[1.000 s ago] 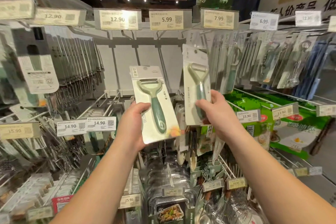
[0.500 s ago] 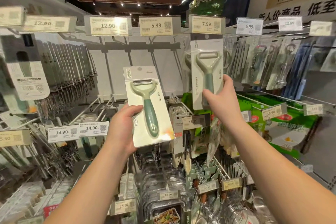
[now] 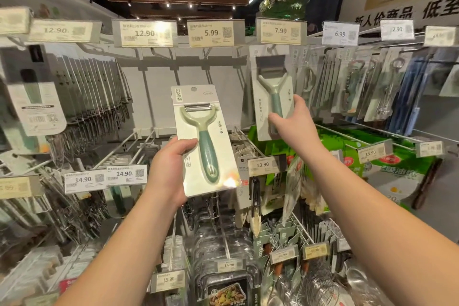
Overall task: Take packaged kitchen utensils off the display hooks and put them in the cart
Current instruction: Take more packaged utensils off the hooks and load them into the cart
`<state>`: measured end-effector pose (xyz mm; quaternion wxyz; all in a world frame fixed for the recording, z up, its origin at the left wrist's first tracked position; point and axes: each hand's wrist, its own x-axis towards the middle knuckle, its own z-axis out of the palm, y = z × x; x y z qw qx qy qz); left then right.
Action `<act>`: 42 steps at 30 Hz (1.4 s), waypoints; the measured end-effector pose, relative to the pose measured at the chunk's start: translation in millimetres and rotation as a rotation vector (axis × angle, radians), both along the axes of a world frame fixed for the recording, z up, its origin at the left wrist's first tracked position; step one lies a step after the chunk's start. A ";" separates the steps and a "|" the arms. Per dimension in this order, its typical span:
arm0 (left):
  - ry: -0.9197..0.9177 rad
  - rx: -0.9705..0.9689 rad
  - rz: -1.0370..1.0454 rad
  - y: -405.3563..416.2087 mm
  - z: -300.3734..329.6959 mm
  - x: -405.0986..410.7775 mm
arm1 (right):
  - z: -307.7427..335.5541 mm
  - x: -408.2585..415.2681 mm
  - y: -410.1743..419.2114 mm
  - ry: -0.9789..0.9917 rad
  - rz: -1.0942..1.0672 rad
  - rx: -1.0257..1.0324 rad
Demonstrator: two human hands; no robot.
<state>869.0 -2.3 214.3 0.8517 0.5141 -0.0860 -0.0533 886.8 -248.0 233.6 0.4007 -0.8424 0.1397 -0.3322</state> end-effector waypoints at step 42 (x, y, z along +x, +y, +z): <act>-0.071 0.027 -0.088 19.0 -0.4 3.7 | -22.3 -39.3 61.8 0.087 0.278 0.137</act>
